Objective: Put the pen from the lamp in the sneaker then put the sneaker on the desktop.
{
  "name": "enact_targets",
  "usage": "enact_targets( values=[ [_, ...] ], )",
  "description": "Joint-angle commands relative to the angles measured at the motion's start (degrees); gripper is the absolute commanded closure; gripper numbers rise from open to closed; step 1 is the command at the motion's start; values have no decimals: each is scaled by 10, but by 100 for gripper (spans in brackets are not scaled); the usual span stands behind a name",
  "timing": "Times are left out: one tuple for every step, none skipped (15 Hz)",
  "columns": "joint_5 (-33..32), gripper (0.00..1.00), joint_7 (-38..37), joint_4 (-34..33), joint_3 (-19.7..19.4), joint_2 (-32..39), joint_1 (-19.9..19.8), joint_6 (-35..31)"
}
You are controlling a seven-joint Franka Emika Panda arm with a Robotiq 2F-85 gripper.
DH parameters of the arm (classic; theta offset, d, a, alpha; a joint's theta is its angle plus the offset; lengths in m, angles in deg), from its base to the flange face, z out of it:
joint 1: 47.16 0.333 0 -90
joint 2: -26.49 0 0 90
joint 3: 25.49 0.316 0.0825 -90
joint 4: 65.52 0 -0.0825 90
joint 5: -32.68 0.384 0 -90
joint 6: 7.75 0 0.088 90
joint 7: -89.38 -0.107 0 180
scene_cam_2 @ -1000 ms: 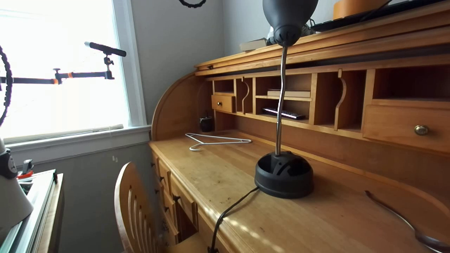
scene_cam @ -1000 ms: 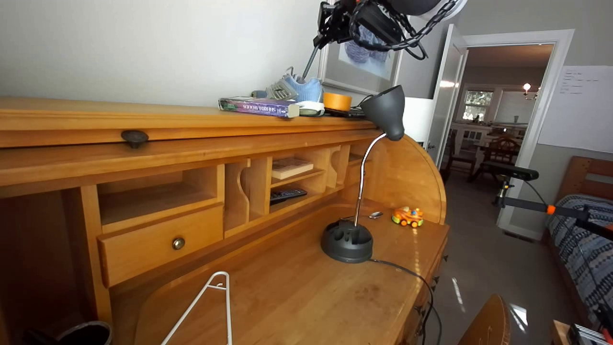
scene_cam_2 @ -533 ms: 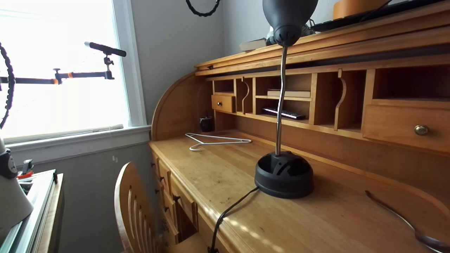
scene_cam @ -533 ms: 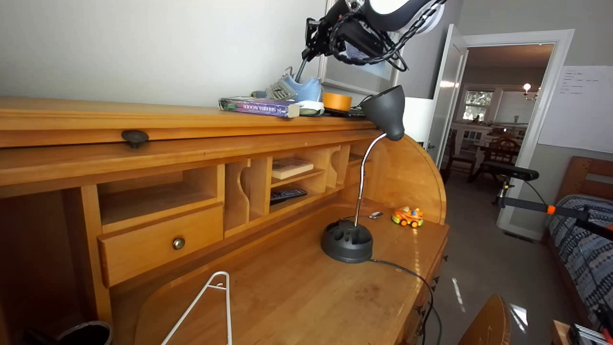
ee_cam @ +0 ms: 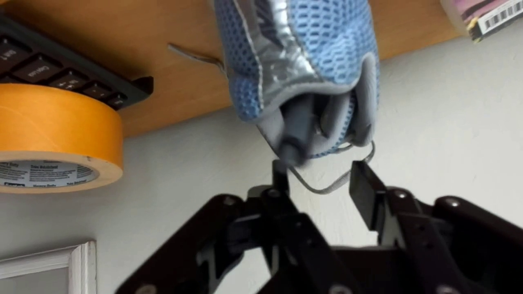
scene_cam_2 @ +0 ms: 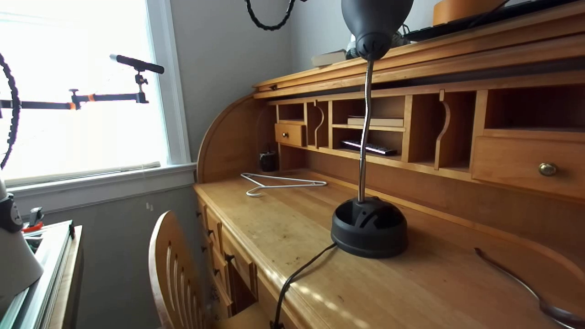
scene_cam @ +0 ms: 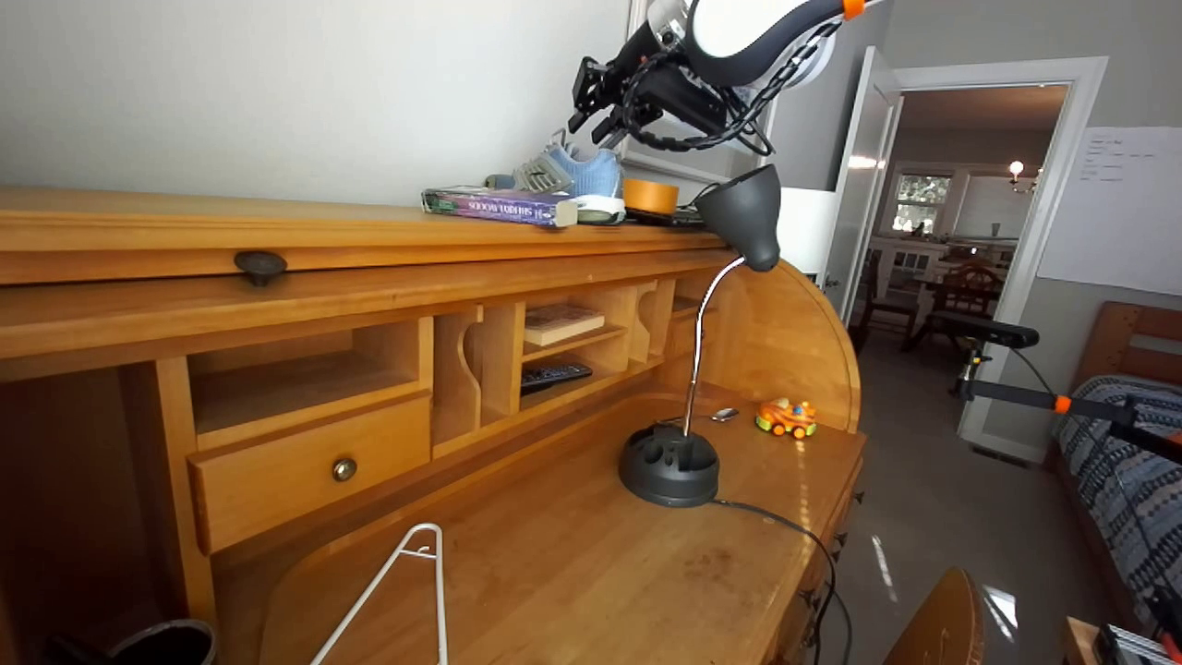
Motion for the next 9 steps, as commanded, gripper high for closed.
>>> enact_targets(
  values=[
    [11, 24, 4, 27, 4, -26, -2, 8],
    [11, 17, 4, 34, 5, -33, -2, 10],
    [8, 8, 1, 38, 3, -38, -1, 13],
    [7, 2, 0, 42, 3, -42, -2, 15],
    [8, 0, 0, 45, 2, -46, -2, 21],
    [7, 0, -3, 49, 1, -51, -2, 23],
    [9, 0, 1, 58, 1, -58, -2, 30],
    [11, 0, 5, 71, 2, -66, -2, 35],
    [9, 0, 6, 83, 2, -72, -2, 36]
  ],
)
